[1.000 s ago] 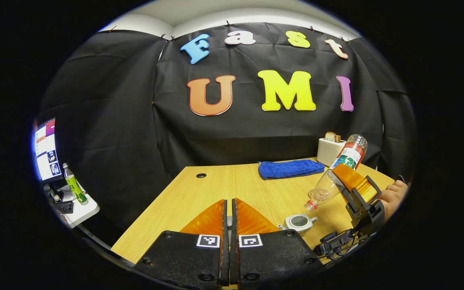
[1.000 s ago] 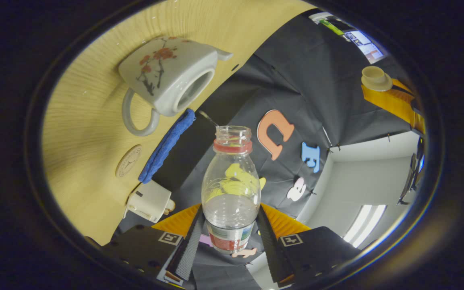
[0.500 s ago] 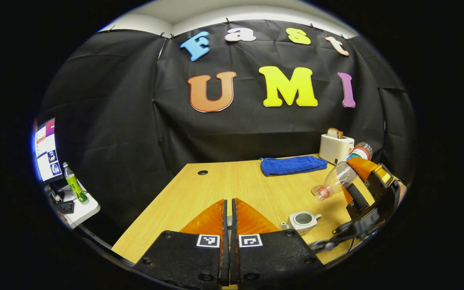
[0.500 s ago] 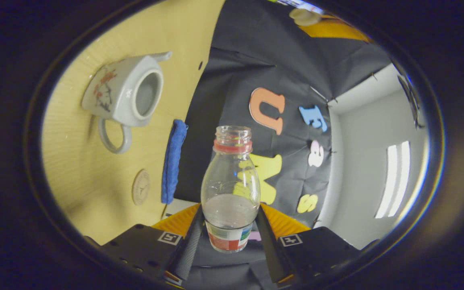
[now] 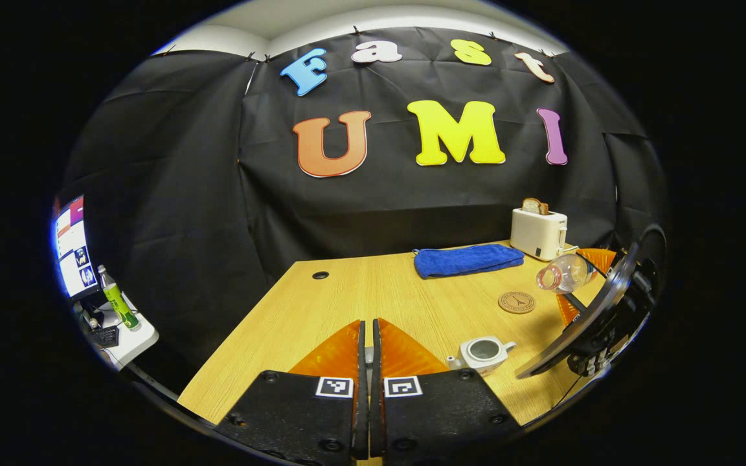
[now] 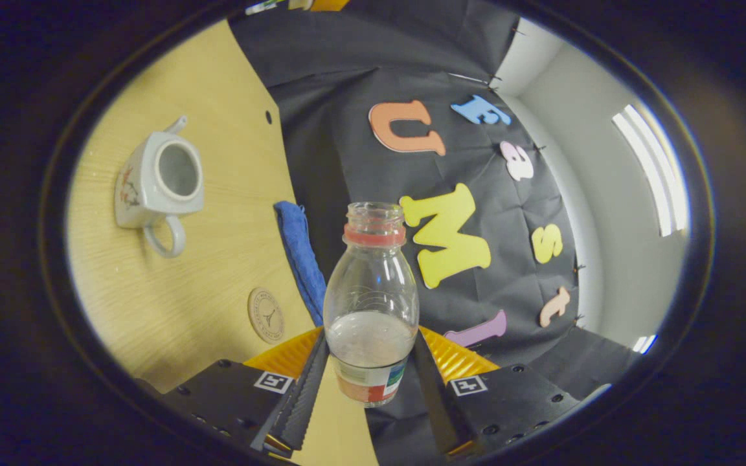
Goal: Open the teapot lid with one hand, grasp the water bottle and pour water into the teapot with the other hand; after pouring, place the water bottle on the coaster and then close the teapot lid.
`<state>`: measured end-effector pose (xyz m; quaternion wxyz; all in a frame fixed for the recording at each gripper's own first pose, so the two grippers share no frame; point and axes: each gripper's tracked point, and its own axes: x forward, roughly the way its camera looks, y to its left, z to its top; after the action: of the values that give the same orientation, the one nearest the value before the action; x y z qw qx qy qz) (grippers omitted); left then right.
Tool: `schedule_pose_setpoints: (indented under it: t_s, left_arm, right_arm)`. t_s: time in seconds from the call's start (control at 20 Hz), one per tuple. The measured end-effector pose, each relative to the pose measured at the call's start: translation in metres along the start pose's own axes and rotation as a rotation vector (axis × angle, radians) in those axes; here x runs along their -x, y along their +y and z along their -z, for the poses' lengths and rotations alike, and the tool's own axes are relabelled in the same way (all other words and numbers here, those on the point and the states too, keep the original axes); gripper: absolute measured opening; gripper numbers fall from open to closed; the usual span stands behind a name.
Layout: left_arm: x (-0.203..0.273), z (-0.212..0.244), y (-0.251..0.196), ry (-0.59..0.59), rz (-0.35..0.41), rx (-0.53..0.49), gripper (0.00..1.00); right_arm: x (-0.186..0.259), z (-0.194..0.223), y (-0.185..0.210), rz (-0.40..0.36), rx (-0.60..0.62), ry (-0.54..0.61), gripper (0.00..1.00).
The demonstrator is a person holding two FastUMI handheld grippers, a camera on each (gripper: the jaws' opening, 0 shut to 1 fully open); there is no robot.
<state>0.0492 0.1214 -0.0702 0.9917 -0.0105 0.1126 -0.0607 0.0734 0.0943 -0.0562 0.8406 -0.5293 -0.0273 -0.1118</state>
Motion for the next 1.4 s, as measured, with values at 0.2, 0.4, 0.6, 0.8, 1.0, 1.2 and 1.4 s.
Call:
schedule_pose_setpoints:
  t_s: [0.2,0.4,0.6,0.8,1.0,1.2,1.4]
  left_arm:
    - [-0.001,-0.002,-0.005,-0.007,0.012,-0.001,0.03]
    - [-0.001,-0.001,-0.006,-0.008,0.015,0.004,0.03]
    - [-0.001,-0.001,-0.004,-0.006,0.011,0.009,0.04]
    - [0.0,-0.002,-0.008,-0.009,0.012,0.011,0.04]
    - [-0.002,-0.003,-0.013,-0.012,0.022,0.011,0.04]
    - [-0.002,-0.005,-0.017,-0.017,0.032,0.028,0.03]
    - [-0.002,-0.004,-0.019,-0.013,0.03,0.02,0.04]
  right_arm:
    - [-0.004,0.012,-0.013,-0.025,-0.224,0.011,0.72]
    - [-0.007,0.017,-0.027,-0.054,-0.419,0.019,0.75]
    - [-0.013,0.019,-0.037,-0.1,-0.594,0.041,0.73]
    - [-0.026,0.019,-0.032,-0.202,-0.806,0.087,0.73]
    - [-0.047,0.018,-0.028,-0.288,-0.952,0.104,0.73]
    - [-0.079,0.021,-0.009,-0.372,-1.073,0.141,0.73]
    - [-0.105,0.018,0.021,-0.445,-1.165,0.21,0.73]
